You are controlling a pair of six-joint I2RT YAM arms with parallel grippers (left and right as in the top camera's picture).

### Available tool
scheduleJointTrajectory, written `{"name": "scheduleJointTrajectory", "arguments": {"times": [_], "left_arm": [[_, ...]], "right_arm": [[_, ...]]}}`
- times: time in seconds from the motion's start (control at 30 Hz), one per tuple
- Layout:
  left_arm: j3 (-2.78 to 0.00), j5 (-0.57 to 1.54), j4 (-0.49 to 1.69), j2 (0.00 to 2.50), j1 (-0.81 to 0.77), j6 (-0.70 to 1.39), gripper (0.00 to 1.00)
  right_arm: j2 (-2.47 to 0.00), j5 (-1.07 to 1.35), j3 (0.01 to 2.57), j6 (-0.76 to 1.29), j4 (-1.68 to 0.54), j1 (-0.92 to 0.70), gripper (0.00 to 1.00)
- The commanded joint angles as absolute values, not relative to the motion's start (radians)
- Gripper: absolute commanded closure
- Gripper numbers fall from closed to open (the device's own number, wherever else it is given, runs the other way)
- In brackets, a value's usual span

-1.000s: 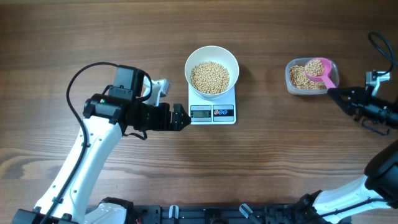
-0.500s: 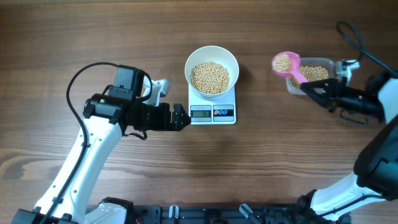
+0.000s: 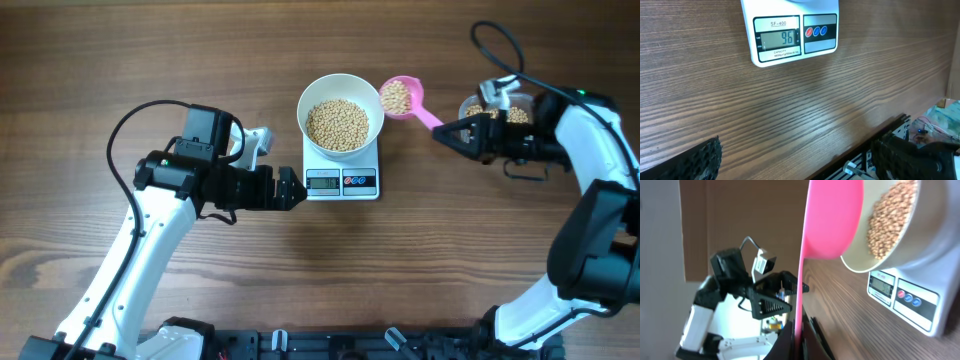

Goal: Scoop item into bowl and weigh 150g on scale
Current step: 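Carry the scoop leftward over the white bowl on the scale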

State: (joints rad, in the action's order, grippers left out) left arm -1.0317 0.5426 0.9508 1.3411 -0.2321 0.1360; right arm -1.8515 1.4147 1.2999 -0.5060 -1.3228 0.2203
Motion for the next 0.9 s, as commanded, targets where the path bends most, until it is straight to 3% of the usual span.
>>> {"name": "scheduleJointTrajectory", "arguments": {"times": [0.0, 0.4, 0.67, 0.87], "left_arm": [[-1.032, 0.532, 0.951, 1.343, -0.233, 0.138, 0.0], [-1.032, 0.532, 0.952, 1.343, -0.233, 0.138, 0.0], [-1.032, 0.532, 0.952, 1.343, -0.233, 0.138, 0.0], [-1.032, 0.532, 0.952, 1.343, -0.233, 0.138, 0.0]], "right_arm": [[-1.868, 1.46, 1.329, -0.453, -1.251, 0.172, 0.96], [-1.792, 1.198, 1.329, 0.055, -0.791, 0.015, 0.95], [-1.641, 0.743, 1.329, -0.004, -0.74, -0.087, 0.96], [-1.591, 0.556, 1.329, -0.1, -0.739, -0.167, 0.96]]}}
